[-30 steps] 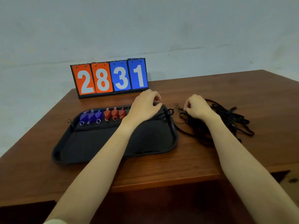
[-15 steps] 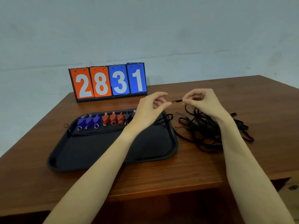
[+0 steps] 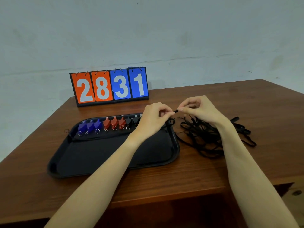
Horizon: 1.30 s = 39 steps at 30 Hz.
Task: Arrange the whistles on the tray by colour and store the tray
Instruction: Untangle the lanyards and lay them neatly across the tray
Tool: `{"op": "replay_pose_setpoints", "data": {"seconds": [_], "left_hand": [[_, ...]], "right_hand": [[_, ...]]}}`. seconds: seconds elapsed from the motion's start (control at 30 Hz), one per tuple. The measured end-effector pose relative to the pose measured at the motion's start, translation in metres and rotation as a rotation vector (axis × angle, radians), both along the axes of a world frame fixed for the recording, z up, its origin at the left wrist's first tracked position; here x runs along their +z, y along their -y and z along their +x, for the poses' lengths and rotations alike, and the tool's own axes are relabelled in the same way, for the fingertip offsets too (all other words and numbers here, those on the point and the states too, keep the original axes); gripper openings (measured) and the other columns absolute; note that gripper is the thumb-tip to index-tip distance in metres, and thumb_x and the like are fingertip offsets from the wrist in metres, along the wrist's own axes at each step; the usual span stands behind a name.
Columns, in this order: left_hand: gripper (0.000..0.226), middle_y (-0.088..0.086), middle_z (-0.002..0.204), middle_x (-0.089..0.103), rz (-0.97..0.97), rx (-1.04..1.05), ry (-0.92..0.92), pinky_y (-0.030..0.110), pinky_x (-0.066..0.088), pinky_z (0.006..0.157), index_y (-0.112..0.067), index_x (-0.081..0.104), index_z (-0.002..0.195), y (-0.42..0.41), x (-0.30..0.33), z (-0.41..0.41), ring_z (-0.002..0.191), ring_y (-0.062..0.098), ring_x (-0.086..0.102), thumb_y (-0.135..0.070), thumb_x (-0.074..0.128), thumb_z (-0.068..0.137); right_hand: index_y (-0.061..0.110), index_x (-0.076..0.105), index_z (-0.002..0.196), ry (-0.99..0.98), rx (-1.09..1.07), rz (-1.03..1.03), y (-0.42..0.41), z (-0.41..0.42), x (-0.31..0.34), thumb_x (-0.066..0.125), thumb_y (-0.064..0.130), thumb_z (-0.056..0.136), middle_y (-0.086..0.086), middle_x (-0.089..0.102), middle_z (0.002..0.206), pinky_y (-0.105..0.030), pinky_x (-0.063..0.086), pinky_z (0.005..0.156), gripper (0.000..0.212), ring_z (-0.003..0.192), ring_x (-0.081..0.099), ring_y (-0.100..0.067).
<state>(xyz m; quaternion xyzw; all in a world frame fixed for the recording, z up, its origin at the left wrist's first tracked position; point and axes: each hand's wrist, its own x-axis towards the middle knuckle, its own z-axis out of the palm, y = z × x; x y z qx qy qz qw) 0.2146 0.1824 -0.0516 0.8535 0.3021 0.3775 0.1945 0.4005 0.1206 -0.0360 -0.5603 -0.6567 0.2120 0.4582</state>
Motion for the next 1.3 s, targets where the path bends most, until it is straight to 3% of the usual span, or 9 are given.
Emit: {"op": "replay_pose_setpoints", "data": {"seconds": [0.17,0.33,0.5,0.6,0.73,0.87,1.03,1.17,1.3], "left_hand": [[0.004,-0.007,0.085,0.063,-0.024,0.155,0.161,0.014,0.047,0.070,-0.019,0.066,0.089,-0.005,0.004,-0.004,0.078,0.007,0.057,-0.019,0.062,0.090],[0.004,-0.006,0.085,0.060,-0.047,0.294,0.433,0.006,0.043,0.068,-0.015,0.062,0.090,-0.010,0.011,-0.016,0.073,0.001,0.053,-0.017,0.059,0.093],[0.006,-0.009,0.089,0.059,-0.151,0.374,0.553,0.014,0.048,0.074,-0.017,0.061,0.098,-0.018,0.014,-0.023,0.082,0.005,0.056,-0.020,0.058,0.094],[0.007,-0.004,0.091,0.060,-0.308,0.371,0.664,0.025,0.052,0.079,-0.016,0.058,0.101,-0.020,0.017,-0.023,0.083,0.010,0.060,-0.019,0.054,0.096],[0.009,0.000,0.092,0.061,-0.551,0.323,0.915,0.025,0.055,0.077,-0.008,0.053,0.104,-0.026,0.021,-0.030,0.068,0.007,0.063,-0.013,0.048,0.099],[0.011,0.010,0.103,0.061,-0.632,0.226,1.040,0.025,0.058,0.072,-0.005,0.048,0.108,-0.027,0.024,-0.036,0.072,0.014,0.070,-0.011,0.045,0.100],[0.009,0.017,0.107,0.067,-0.669,0.041,1.015,0.035,0.059,0.079,-0.008,0.047,0.091,-0.016,0.030,-0.035,0.083,0.029,0.073,-0.010,0.046,0.100],[0.016,0.020,0.108,0.068,-0.669,-0.083,0.921,0.037,0.058,0.081,-0.008,0.048,0.082,-0.006,0.033,-0.032,0.087,0.033,0.072,-0.009,0.047,0.099],[0.015,0.016,0.102,0.072,-0.654,-0.193,0.833,0.032,0.057,0.077,-0.007,0.057,0.083,-0.001,0.035,-0.031,0.086,0.029,0.071,-0.008,0.050,0.097]], "right_hand": [[0.015,0.075,0.077,0.023,-0.159,-0.101,0.004,0.017,-0.001,0.073,0.039,0.079,-0.013,0.068,0.070,-0.017,0.043,0.072,0.024,0.069,0.059,-0.011],[0.020,0.071,0.080,0.171,-0.491,-0.153,0.005,0.049,-0.009,0.068,0.039,0.085,0.004,0.066,0.082,-0.045,0.030,0.101,0.019,0.095,0.055,-0.016],[0.018,0.072,0.082,0.105,-0.654,-0.189,0.016,0.073,-0.011,0.063,0.031,0.090,0.004,0.068,0.082,-0.044,0.032,0.096,0.018,0.091,0.055,-0.017],[0.009,0.074,0.084,-0.103,-0.553,-0.098,0.026,0.069,-0.005,0.067,0.024,0.087,-0.001,0.069,0.083,-0.030,0.042,0.073,0.017,0.076,0.056,-0.010],[0.007,0.073,0.088,-0.267,-0.540,0.002,0.034,0.066,0.000,0.063,0.018,0.089,0.003,0.068,0.084,-0.024,0.035,0.085,0.015,0.082,0.054,0.004],[0.005,0.071,0.092,-0.236,-0.634,-0.094,0.027,0.078,-0.008,0.052,0.010,0.094,-0.002,0.069,0.081,-0.030,0.044,0.090,0.020,0.095,0.063,-0.018],[0.016,0.068,0.075,-0.099,-0.716,-0.325,0.021,0.091,-0.021,0.044,-0.005,0.084,-0.009,0.069,0.102,-0.057,0.036,0.105,0.033,0.115,0.054,-0.032],[0.014,0.069,0.098,-0.003,-0.793,-0.279,0.022,0.083,-0.017,0.043,-0.001,0.089,-0.005,0.061,0.110,-0.052,0.028,0.109,0.031,0.118,0.051,-0.030],[0.014,0.066,0.112,-0.004,-0.556,-0.034,0.017,0.057,-0.004,0.061,0.011,0.090,0.000,0.065,0.114,-0.034,0.045,0.098,0.023,0.107,0.059,-0.015]]}}
